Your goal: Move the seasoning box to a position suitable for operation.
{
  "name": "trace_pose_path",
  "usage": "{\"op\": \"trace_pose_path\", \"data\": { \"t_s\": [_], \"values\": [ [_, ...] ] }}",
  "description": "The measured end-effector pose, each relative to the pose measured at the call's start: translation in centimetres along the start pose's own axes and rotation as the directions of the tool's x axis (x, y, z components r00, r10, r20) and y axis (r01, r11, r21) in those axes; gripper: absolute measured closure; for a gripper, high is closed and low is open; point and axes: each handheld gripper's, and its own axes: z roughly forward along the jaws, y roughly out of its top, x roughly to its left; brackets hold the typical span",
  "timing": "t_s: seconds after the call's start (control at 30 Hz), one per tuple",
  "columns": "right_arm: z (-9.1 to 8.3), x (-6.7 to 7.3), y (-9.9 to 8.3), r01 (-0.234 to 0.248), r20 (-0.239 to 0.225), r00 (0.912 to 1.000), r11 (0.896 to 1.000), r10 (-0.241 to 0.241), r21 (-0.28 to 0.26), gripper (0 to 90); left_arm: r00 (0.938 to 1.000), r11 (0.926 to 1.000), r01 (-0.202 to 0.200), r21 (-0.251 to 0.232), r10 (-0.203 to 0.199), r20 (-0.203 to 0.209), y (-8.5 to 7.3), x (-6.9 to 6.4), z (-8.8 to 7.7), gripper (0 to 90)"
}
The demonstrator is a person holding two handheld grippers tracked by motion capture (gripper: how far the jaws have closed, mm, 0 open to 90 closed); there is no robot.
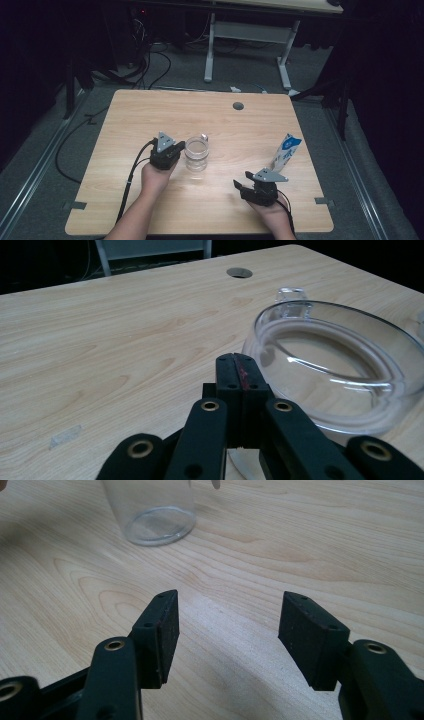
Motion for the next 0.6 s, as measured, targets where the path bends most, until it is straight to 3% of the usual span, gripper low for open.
{"op": "trace_pose_path", "data": {
  "t_s": [0.3,0.37,0.6],
  "values": [
    [-0.2,0.0,0.1,0.003,0.002,1.0,1.0,-0.003,0.001,41.4,0.9993,0.999,-0.015,-0.041,0.016,0.034,-1.2,-2.3,-2.3,90.0],
    [-0.2,0.0,0.1,0.004,0.003,1.0,1.0,-0.004,-0.002,41.4,0.9996,0.9988,-0.024,-0.043,0.025,0.014,-1.2,-2.3,-2.3,90.0],
    [-0.2,0.2,0.2,0.011,0.002,0.9999,1.0,-0.011,-0.001,41.4,0.9995,0.9997,0.017,-0.019,-0.018,-0.027,-0.6,-0.8,0.0,90.0]
  ]
}}
